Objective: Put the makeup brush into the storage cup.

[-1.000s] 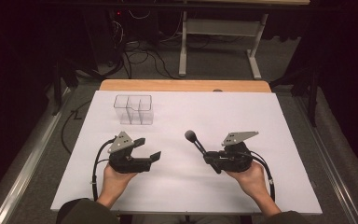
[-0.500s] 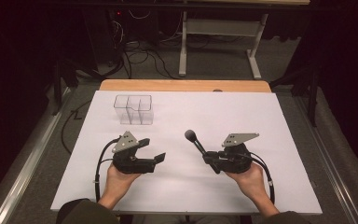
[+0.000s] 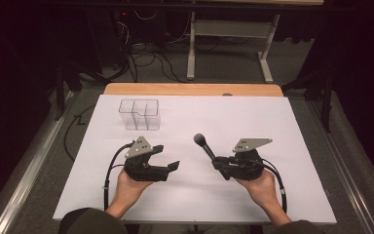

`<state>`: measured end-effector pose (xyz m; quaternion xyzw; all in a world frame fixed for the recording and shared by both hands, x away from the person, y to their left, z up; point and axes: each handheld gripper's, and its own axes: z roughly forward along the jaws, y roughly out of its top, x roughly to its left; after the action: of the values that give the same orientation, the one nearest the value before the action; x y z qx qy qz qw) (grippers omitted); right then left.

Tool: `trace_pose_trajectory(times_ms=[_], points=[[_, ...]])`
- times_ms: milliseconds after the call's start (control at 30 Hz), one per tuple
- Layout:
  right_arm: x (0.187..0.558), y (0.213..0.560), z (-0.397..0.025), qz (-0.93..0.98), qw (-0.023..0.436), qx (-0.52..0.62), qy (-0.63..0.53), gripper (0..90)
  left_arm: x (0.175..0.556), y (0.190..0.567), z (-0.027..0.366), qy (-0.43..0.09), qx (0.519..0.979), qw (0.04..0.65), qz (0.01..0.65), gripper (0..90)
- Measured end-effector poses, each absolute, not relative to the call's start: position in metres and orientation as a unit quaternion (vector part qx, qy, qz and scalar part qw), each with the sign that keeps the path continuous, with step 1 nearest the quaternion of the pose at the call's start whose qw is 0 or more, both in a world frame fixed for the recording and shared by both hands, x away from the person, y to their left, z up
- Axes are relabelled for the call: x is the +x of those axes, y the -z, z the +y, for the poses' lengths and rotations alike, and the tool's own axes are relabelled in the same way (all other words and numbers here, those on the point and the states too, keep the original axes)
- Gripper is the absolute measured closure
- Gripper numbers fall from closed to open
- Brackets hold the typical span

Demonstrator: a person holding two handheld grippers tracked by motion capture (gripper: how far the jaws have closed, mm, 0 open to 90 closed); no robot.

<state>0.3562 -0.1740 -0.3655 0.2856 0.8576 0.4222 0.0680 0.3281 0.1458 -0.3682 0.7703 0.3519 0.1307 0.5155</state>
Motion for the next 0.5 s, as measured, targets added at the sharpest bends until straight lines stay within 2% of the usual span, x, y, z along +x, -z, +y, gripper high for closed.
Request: trace_pose_trajectory(times_ms=[200, 500], points=[[0.356, 0.365, -0.172, 0.856, 0.069, 0.285, -0.427, 76.7, 0.329, 0.363, 0.136, -0.134, 0.769, 0.525, 0.340, 23.3], [0.355, 0.363, -0.171, 0.853, 0.073, 0.286, -0.431, 76.7, 0.333, 0.361, 0.125, -0.119, 0.769, 0.528, 0.339, 22.8]])
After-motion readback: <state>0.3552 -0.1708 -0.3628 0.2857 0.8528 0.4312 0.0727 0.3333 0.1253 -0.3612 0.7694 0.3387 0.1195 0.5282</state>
